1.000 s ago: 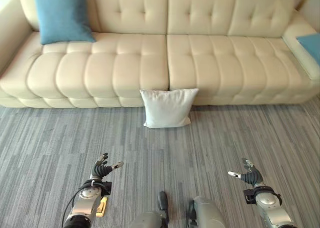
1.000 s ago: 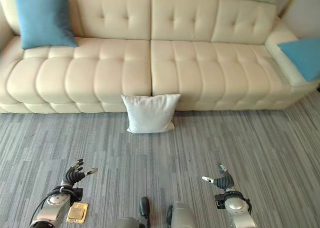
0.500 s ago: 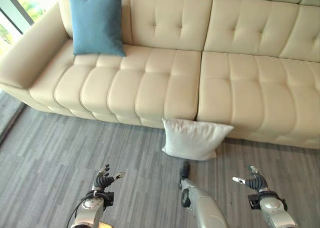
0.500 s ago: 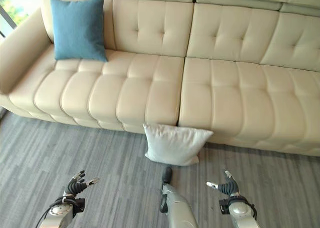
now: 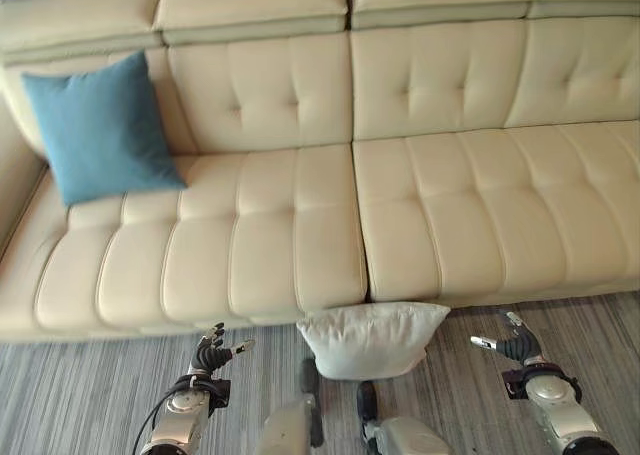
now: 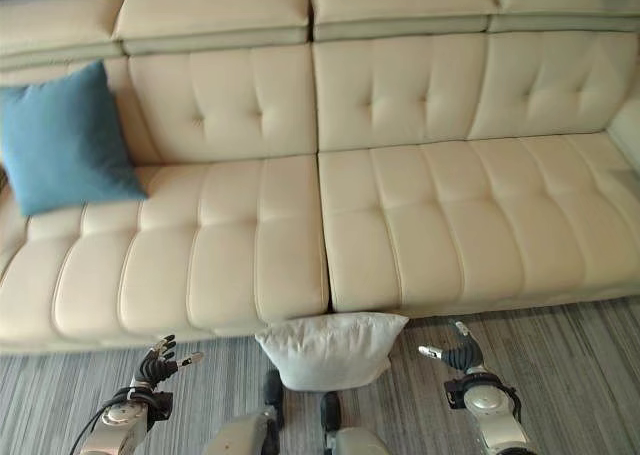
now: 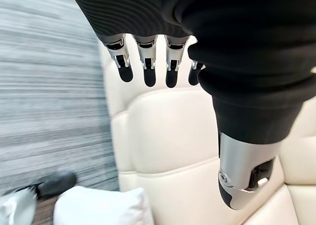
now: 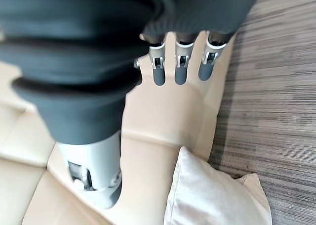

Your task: Pick up all the scattered cushions and arrange them neatly on the sofa.

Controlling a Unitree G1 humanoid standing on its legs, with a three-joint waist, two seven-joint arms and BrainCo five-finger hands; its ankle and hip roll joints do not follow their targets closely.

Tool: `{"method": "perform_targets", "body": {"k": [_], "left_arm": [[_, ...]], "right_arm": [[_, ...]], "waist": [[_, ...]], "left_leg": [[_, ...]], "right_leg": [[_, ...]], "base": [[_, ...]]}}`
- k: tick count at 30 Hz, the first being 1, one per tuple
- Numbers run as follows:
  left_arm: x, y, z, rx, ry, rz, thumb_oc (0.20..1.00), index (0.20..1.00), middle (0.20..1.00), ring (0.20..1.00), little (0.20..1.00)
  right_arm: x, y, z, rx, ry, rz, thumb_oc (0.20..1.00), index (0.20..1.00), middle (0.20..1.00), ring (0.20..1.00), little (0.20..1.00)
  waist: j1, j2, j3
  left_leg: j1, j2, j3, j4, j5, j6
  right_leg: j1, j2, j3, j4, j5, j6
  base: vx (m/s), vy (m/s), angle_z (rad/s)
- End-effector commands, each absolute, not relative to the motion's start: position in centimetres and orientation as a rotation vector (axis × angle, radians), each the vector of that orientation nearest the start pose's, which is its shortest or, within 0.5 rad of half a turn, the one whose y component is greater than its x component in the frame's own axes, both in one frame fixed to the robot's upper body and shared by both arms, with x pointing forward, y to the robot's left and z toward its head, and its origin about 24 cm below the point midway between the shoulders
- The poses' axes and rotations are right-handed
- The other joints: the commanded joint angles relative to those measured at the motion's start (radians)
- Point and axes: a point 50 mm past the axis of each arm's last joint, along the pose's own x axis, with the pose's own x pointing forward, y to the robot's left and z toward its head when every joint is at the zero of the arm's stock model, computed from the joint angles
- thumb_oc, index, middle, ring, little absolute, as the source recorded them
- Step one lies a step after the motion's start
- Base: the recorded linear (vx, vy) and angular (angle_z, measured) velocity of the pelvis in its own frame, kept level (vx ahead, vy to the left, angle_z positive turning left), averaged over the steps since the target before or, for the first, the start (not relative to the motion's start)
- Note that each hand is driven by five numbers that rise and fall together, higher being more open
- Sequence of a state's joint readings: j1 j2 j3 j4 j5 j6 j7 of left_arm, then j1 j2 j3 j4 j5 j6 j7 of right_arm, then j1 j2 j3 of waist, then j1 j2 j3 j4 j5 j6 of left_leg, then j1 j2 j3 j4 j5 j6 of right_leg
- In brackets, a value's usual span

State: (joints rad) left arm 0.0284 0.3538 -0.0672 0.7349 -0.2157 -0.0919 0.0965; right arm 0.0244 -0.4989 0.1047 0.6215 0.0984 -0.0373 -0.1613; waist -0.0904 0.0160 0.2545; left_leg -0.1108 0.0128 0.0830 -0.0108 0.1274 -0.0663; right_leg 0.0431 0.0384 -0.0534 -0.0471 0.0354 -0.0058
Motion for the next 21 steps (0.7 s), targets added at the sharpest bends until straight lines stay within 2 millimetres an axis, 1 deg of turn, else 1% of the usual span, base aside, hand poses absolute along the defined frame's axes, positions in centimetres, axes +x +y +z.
{"method": "perform_targets", "body": {"k": [1,2,3,5,6,7,8,9,10,11,12,13,15,16,17,20,21], "left_arm": [[17.6,27.9,-8.1,0.234,0.617,0.268,1.000,1.000,1.000,1.000,1.000],[17.5,28.4,-7.9,0.236,0.613,0.283,1.000,1.000,1.000,1.000,1.000],[17.5,28.7,-7.8,0.241,0.609,0.288,1.000,1.000,1.000,1.000,1.000],[17.7,28.9,-7.6,0.246,0.606,0.294,1.000,1.000,1.000,1.000,1.000],[18.0,29.1,-7.3,0.251,0.590,0.302,1.000,1.000,1.000,1.000,1.000],[18.0,29.1,-7.3,0.251,0.590,0.302,1.000,1.000,1.000,1.000,1.000],[18.1,29.1,-7.2,0.252,0.587,0.301,1.000,1.000,1.000,1.000,1.000],[18.3,29.2,-7.1,0.259,0.582,0.308,1.000,1.000,1.000,1.000,1.000],[18.6,29.0,-6.9,0.261,0.569,0.296,1.000,1.000,1.000,1.000,1.000],[18.5,29.1,-7.0,0.258,0.572,0.301,1.000,1.000,1.000,1.000,1.000],[18.2,29.3,-7.1,0.249,0.582,0.318,1.000,1.000,1.000,1.000,1.000],[18.2,29.1,-7.3,0.241,0.584,0.320,1.000,1.000,1.000,1.000,1.000],[18.0,29.1,-7.6,0.233,0.602,0.330,1.000,1.000,1.000,1.000,1.000],[18.0,29.1,-7.6,0.233,0.602,0.330,1.000,1.000,1.000,1.000,1.000],[18.6,28.6,-7.6,0.233,0.597,0.316,1.000,1.000,1.000,1.000,1.000],[19.5,28.2,-7.4,0.239,0.580,0.309,1.000,1.000,1.000,1.000,1.000],[19.6,28.2,-7.4,0.239,0.579,0.309,1.000,1.000,1.000,1.000,1.000]], "right_arm": [[20.9,-29.5,-4.2,-0.511,0.501,-0.219,1.000,1.000,1.000,1.000,1.000],[21.3,-29.1,-4.1,-0.514,0.490,-0.196,1.000,1.000,1.000,1.000,1.000],[21.7,-28.7,-3.9,-0.519,0.477,-0.181,1.000,1.000,1.000,1.000,1.000],[22.0,-28.1,-3.9,-0.507,0.471,-0.164,1.000,1.000,1.000,1.000,1.000],[22.4,-27.8,-3.8,-0.503,0.462,-0.159,1.000,1.000,1.000,1.000,1.000],[22.4,-27.8,-3.8,-0.504,0.462,-0.159,1.000,1.000,1.000,1.000,1.000],[22.4,-27.7,-3.9,-0.501,0.462,-0.157,1.000,1.000,1.000,1.000,1.000],[22.4,-27.7,-3.9,-0.511,0.461,-0.156,1.000,1.000,1.000,1.000,1.000],[22.2,-27.8,-4.2,-0.499,0.472,-0.159,1.000,1.000,1.000,1.000,1.000],[22.1,-27.6,-4.4,-0.494,0.480,-0.156,1.000,1.000,1.000,1.000,1.000],[22.3,-27.6,-4.4,-0.502,0.484,-0.153,1.000,1.000,1.000,1.000,1.000],[22.4,-27.5,-4.5,-0.507,0.486,-0.149,1.000,1.000,1.000,1.000,1.000],[22.1,-27.6,-4.6,-0.508,0.493,-0.146,1.000,1.000,1.000,1.000,1.000],[22.1,-27.6,-4.6,-0.508,0.493,-0.146,1.000,1.000,1.000,1.000,1.000],[21.9,-28.1,-4.6,-0.516,0.500,-0.162,1.000,1.000,1.000,1.000,1.000],[21.9,-28.5,-5.0,-0.526,0.526,-0.198,1.000,1.000,1.000,1.000,1.000],[21.9,-28.5,-5.0,-0.526,0.525,-0.198,1.000,1.000,1.000,1.000,1.000]], "waist": [[0.061,-0.044,-0.020],[0.067,-0.045,-0.013],[0.071,-0.044,-0.004],[0.072,-0.041,0.009],[0.081,-0.033,0.012],[0.081,-0.032,0.014],[0.079,-0.029,0.014],[0.078,-0.033,0.014],[0.080,-0.047,-0.001],[0.085,-0.056,-0.010],[0.095,-0.066,-0.017],[0.098,-0.071,-0.018],[0.096,-0.072,-0.027],[0.095,-0.071,-0.027],[0.088,-0.060,-0.018],[0.085,-0.038,0.011],[0.083,-0.037,0.010]], "left_leg": [[0.111,-0.034,-0.005,0.086,-0.241,0.035],[0.116,-0.031,0.007,0.084,-0.240,0.041],[0.114,-0.025,0.013,0.095,-0.241,0.050],[0.113,-0.014,0.013,0.105,-0.241,0.058],[0.103,0.006,0.015,0.121,-0.243,0.057],[0.103,0.006,0.015,0.124,-0.246,0.057],[0.101,0.017,0.005,0.128,-0.245,0.054],[0.102,0.029,-0.002,0.130,-0.244,0.046],[0.093,0.026,-0.010,0.139,-0.248,0.038],[0.094,0.031,-0.006,0.145,-0.249,0.032],[0.095,0.044,-0.001,0.148,-0.243,0.022],[0.084,0.055,-0.004,0.154,-0.234,0.013],[0.082,0.077,-0.012,0.131,-0.212,-0.004],[0.083,0.077,-0.013,0.129,-0.211,-0.004],[0.065,0.090,-0.036,0.103,-0.182,-0.017],[0.012,0.097,-0.062,0.089,-0.149,-0.027],[0.009,0.097,-0.064,0.090,-0.149,-0.028]], "right_leg": [[-0.172,-0.069,-0.065,0.062,0.016,0.114],[-0.195,-0.074,-0.070,0.111,0.014,0.119],[-0.220,-0.076,-0.059,0.168,0.002,0.135],[-0.249,-0.080,-0.023,0.240,-0.022,0.151],[-0.251,-0.122,-0.012,0.270,-0.034,0.139],[-0.251,-0.122,-0.012,0.273,-0.036,0.139],[-0.256,-0.139,0.011,0.293,-0.038,0.130],[-0.248,-0.154,0.034,0.279,-0.032,0.134],[-0.212,-0.162,0.045,0.233,-0.048,0.138],[-0.193,-0.170,0.029,0.206,-0.054,0.140],[-0.178,-0.174,0.006,0.186,-0.048,0.142],[-0.177,-0.166,0.007,0.180,-0.050,0.140],[-0.174,-0.150,-0.002,0.169,-0.057,0.133],[-0.173,-0.150,-0.004,0.168,-0.057,0.133],[-0.169,-0.142,-0.037,0.165,-0.075,0.119],[-0.195,-0.147,-0.089,0.176,-0.092,0.103],[-0.196,-0.148,-0.091,0.177,-0.093,0.102]], "base": [[-0.06,0.049,-0.32],[-0.10,0.027,-0.61],[-0.10,0.010,-0.73],[-0.11,-0.074,-0.56],[-0.09,-0.124,-0.09],[-0.06,-0.175,0.01],[-0.01,-0.166,0.01],[0.01,-0.247,-0.08],[0.05,-0.246,0.08],[0.08,-0.257,0.45],[0.06,-0.248,0.52],[0.04,-0.253,0.31],[0.03,-0.188,0.21],[0.00,-0.233,0.58],[-0.04,-0.204,0.59],[-0.13,-0.146,0.88],[-0.09,-0.029,0.47]]}}
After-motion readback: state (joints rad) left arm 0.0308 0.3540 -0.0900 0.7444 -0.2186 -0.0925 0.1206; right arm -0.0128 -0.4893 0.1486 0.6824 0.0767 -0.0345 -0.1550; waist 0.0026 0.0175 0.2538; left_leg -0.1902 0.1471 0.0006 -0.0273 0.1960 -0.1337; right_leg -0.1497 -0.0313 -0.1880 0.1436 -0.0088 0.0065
